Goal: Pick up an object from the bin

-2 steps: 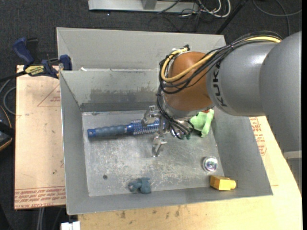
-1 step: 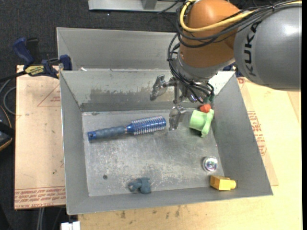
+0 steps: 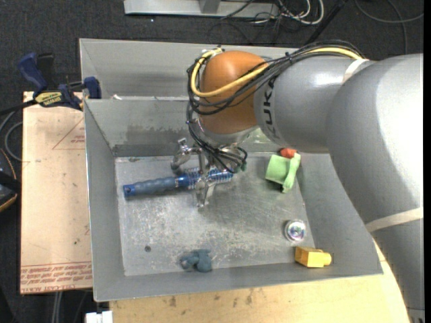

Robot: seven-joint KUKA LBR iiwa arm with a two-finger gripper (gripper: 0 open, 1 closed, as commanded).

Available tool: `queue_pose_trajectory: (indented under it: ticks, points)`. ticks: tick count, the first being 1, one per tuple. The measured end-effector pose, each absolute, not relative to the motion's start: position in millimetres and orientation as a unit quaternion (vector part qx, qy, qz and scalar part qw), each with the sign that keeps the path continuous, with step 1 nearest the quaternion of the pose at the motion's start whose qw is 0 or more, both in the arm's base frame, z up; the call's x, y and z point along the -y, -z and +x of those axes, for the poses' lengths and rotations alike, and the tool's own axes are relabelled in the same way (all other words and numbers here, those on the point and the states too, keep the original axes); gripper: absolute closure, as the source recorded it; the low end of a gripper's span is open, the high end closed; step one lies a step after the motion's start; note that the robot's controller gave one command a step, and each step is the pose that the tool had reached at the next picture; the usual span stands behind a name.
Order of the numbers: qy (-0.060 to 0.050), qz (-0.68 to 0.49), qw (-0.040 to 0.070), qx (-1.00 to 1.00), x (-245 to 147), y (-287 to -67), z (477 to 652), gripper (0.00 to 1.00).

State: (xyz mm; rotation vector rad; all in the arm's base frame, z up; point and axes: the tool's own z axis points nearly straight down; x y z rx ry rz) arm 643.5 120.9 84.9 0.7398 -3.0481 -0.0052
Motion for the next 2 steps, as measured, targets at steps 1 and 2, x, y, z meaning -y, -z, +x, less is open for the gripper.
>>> queue_pose_trajectory:
  ticks: [1, 2]
  points:
    - [0.001, 0.235, -0.001, 0.972, -120, -90, 645.4, 1.00]
    - [0.000, 0.222, -0.005, 0.975, -128, -225, 637.1, 1.00]
